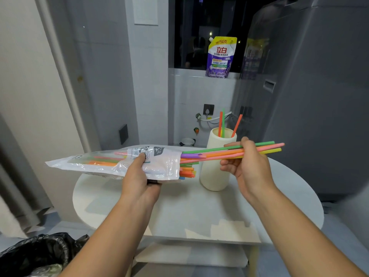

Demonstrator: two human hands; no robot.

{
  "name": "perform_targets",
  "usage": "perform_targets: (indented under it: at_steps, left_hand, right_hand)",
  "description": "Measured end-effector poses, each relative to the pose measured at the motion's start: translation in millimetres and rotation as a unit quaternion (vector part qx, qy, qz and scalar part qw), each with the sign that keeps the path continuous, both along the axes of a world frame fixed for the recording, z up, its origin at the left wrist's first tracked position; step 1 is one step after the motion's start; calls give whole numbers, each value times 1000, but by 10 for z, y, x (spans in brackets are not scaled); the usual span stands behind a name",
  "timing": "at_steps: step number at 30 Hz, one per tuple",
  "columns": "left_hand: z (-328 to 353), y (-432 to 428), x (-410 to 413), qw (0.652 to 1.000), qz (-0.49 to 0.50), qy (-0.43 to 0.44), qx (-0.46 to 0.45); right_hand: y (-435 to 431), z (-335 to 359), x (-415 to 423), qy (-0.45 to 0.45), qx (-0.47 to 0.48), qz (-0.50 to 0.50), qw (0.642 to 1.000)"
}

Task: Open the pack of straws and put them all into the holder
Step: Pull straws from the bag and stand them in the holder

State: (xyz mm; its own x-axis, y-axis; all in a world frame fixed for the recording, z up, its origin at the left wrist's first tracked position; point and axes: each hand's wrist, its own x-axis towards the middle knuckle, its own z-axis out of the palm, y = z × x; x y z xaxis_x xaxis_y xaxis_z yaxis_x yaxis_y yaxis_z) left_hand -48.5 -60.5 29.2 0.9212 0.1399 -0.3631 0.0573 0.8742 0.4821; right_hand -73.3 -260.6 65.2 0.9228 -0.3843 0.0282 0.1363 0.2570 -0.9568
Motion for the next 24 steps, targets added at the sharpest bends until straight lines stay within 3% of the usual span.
perform_targets:
  at_steps: [13, 24]
  left_hand:
    - [-8, 38, 33, 1000, 9, 3, 0]
    - [-32, 67, 66, 1000, 19, 10, 7]
  right_hand:
    - [-386, 300, 27, -12, -59, -37, 997]
    - [-481, 322, 7, -3, -53, -64, 997]
